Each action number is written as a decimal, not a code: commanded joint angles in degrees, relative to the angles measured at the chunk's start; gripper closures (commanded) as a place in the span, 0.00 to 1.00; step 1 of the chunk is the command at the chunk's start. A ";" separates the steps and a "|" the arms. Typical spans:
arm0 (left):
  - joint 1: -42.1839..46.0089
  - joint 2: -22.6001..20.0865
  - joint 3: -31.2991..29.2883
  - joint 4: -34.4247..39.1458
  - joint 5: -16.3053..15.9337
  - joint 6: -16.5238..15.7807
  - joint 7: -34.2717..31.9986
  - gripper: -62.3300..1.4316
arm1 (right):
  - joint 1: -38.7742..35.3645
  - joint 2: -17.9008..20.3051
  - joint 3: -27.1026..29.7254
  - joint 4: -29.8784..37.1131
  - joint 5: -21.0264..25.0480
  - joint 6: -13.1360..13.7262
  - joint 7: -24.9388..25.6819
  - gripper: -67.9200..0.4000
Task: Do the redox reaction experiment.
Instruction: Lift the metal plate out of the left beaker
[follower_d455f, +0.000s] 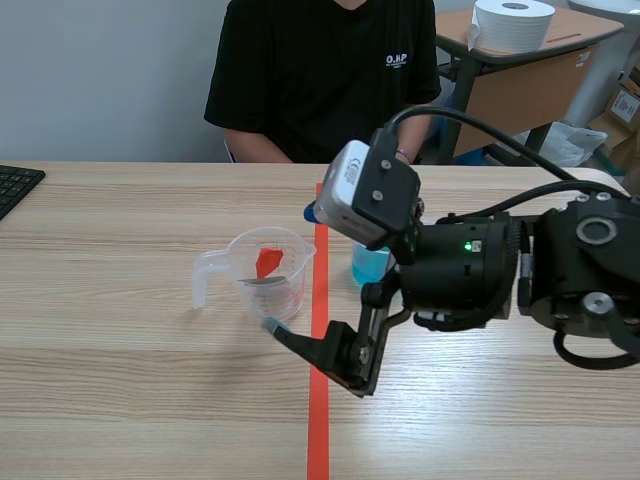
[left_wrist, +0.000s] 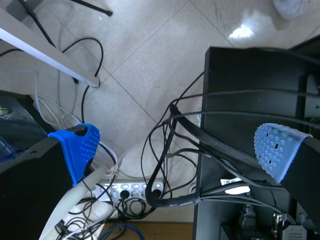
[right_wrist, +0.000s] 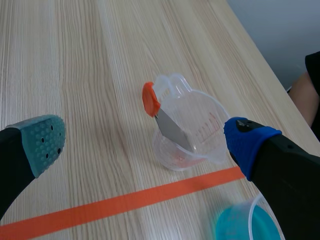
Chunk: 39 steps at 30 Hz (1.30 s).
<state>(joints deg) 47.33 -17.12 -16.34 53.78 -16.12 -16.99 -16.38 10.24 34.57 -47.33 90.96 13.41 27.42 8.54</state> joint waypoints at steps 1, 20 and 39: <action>0.04 0.59 0.42 0.02 0.37 -0.31 -0.55 0.00 | 1.62 -0.90 -0.17 -0.15 -0.02 -0.37 0.85 0.00; -3.41 2.01 0.42 -5.79 2.23 -0.31 -0.52 0.00 | 8.02 -4.44 -4.22 -5.70 -4.70 -0.42 2.12 0.31; -3.39 2.01 0.42 -5.77 2.23 -0.31 -0.55 0.00 | 10.58 -4.42 -4.22 -5.97 -5.75 -0.39 1.97 0.73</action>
<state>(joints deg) 43.48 -15.22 -15.88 47.24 -13.54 -17.12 -16.36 19.49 30.00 -52.21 84.53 7.03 27.44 10.07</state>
